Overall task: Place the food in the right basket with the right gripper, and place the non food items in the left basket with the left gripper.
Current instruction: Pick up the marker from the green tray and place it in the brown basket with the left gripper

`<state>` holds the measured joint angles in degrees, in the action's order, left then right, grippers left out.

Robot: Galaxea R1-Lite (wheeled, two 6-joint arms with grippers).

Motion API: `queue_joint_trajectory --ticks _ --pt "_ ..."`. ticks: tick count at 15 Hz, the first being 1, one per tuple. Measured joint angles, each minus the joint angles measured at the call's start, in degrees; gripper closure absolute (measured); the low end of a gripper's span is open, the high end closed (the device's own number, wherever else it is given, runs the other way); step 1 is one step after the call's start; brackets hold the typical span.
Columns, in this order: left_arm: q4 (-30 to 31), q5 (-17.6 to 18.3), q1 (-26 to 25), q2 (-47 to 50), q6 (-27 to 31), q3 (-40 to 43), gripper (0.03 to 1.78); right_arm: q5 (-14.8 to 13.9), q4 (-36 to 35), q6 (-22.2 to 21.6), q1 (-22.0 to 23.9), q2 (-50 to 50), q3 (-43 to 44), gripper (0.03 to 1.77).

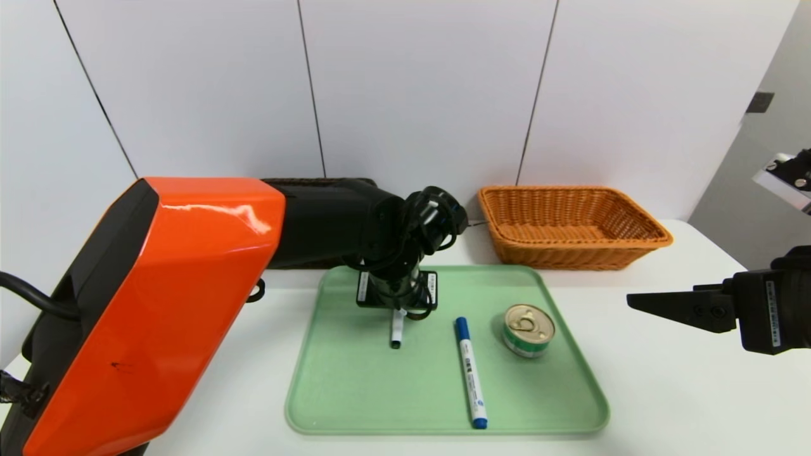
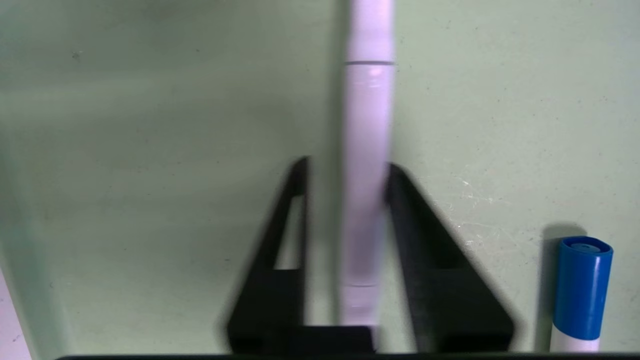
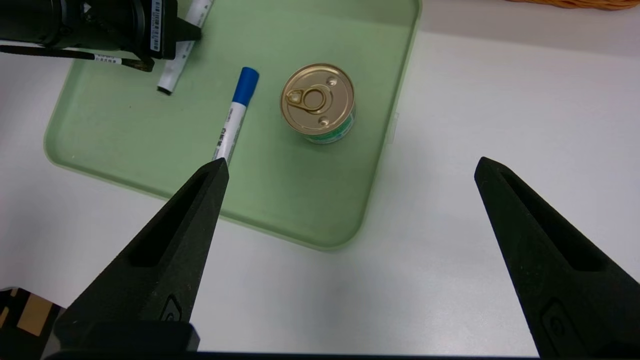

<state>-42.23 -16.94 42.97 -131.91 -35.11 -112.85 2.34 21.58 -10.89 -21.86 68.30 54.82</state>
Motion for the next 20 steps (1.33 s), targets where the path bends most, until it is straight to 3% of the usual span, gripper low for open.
queue_joint_trajectory --ticks 6,11,13,16,20 --pt "-0.7 -0.4 0.0 0.6 0.0 0.1 1.65 0.0 0.0 0.0 0.0 0.0 0.0 0.10" --pt "-2.8 0.0 0.1 9.4 3.5 0.0 1.65 0.0 0.0 0.0 0.0 0.0 0.0 0.10" --pt "-4.3 0.4 -0.5 14.5 8.6 0.0 1.65 0.1 0.0 0.1 0.0 -0.2 -0.1 0.10" --pt "-4.4 1.6 -5.1 20.2 20.8 0.0 1.65 0.1 0.0 0.1 0.0 -0.5 -0.3 0.10" --pt "-4.0 7.1 -13.2 23.6 35.5 0.0 1.65 0.0 0.0 0.1 0.0 -0.5 -0.5 0.10"
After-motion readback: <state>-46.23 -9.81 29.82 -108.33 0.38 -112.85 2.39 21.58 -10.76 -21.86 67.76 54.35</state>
